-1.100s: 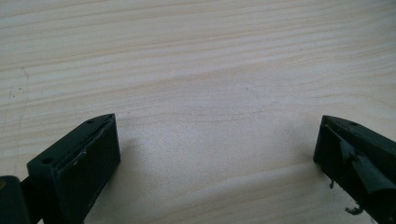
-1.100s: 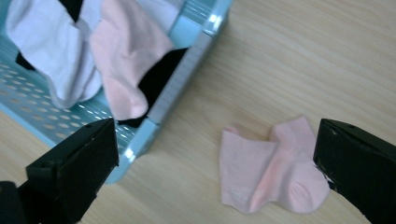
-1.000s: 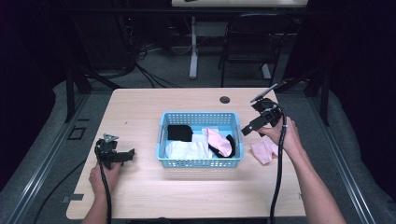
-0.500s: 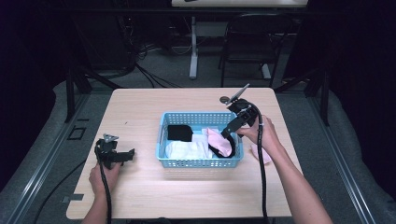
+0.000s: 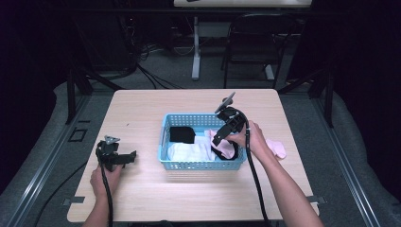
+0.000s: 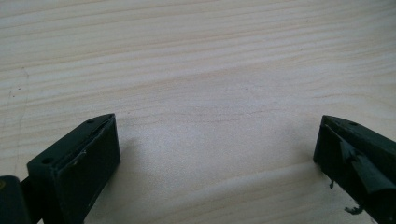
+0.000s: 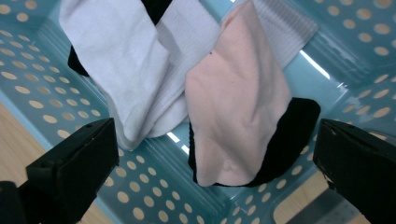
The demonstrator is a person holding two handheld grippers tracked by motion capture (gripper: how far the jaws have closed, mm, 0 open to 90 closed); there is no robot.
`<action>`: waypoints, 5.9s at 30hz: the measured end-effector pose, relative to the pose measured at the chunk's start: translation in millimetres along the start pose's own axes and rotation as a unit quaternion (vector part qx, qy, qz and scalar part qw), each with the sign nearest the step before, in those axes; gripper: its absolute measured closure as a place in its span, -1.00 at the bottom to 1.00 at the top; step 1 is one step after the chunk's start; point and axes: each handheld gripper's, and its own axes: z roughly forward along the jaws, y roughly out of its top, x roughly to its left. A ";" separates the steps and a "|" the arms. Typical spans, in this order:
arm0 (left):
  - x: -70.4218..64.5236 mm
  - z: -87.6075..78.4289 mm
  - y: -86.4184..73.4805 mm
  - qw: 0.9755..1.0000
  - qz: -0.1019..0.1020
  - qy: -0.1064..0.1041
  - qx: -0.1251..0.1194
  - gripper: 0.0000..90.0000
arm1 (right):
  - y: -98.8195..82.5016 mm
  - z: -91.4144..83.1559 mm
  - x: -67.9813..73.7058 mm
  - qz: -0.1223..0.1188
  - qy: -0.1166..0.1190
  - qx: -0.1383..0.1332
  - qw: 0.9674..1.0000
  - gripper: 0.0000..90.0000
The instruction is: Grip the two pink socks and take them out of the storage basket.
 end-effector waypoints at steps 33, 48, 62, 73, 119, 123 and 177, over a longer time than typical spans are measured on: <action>0.1 0.1 0.0 1.000 0.000 0.000 0.000 -0.99 | 4.5 43.0 -4.4 0.009 -0.041 0.044 0.998 0.12; 0.1 0.1 0.0 1.000 0.000 0.000 0.000 -0.99 | 1.2 30.1 -3.5 0.001 -0.048 0.037 0.998 0.87; 0.1 0.0 0.0 1.000 0.000 0.000 0.000 -0.99 | 3.7 5.6 5.2 -0.004 -0.031 0.013 0.999 0.90; 0.1 0.0 0.0 1.000 0.000 0.000 0.000 -0.99 | 5.3 -17.2 9.3 -0.012 -0.031 -0.003 0.999 0.90; 0.0 0.0 0.0 1.000 0.000 0.000 0.000 -0.99 | -38.6 -121.9 -32.0 0.036 -0.061 -0.073 0.995 0.90; 0.0 0.0 0.0 1.000 0.000 0.000 0.000 -0.99 | -43.8 -124.3 -36.7 0.041 -0.065 -0.072 0.994 0.90; 0.0 0.0 0.0 1.000 0.000 0.000 0.000 -0.99 | -92.2 -21.4 -124.8 0.181 -0.062 -0.020 0.981 0.65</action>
